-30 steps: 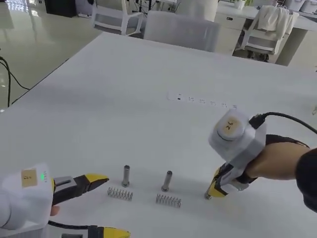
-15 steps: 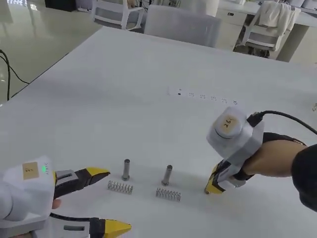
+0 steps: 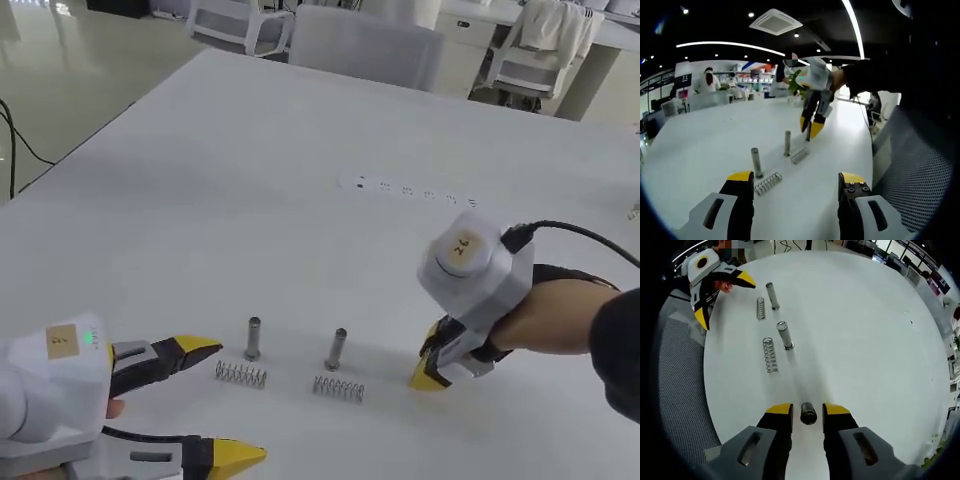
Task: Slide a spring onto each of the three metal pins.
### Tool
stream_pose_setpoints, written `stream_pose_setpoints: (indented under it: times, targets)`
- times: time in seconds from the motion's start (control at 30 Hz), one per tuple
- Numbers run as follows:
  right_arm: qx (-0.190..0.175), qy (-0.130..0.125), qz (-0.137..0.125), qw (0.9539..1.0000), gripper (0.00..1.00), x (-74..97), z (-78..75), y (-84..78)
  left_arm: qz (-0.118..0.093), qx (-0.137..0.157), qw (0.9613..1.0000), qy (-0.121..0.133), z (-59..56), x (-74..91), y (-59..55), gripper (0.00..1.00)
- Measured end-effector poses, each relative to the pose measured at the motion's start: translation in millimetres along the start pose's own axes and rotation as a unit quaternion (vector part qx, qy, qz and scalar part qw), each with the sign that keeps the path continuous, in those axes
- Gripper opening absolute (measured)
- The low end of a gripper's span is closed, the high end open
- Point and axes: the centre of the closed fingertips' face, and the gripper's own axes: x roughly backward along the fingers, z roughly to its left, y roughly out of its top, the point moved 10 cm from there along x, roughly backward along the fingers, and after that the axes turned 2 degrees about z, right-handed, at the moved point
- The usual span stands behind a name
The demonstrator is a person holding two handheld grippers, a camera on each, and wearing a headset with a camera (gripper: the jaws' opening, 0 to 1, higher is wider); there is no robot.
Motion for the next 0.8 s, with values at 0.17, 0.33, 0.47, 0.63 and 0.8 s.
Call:
stream_pose_setpoints:
  times: [0.17,0.33,0.47,0.63,0.8]
  targets:
    - [0.002,0.000,-0.011,0.9999,0.22,6.0,2.3,5.9,-0.001,0.000,1.0000,-0.001,0.2,-0.5,0.3,0.64]
    - [0.013,0.001,-0.020,0.9997,0.23,11.4,7.2,13.1,-0.001,-0.002,1.0000,0.000,0.7,-0.1,1.7,0.64]
    - [0.017,0.004,-0.032,0.9993,0.23,15.0,12.4,19.5,0.000,-0.004,1.0000,0.000,0.3,0.5,2.7,0.64]
    - [0.026,0.011,-0.042,0.9987,0.22,13.4,19.7,25.8,0.000,-0.006,1.0000,0.000,0.0,0.8,3.9,0.63]
    - [0.036,0.020,-0.044,0.9982,0.21,8.9,27.7,31.3,0.001,-0.006,1.0000,0.001,-0.2,0.9,4.0,0.63]
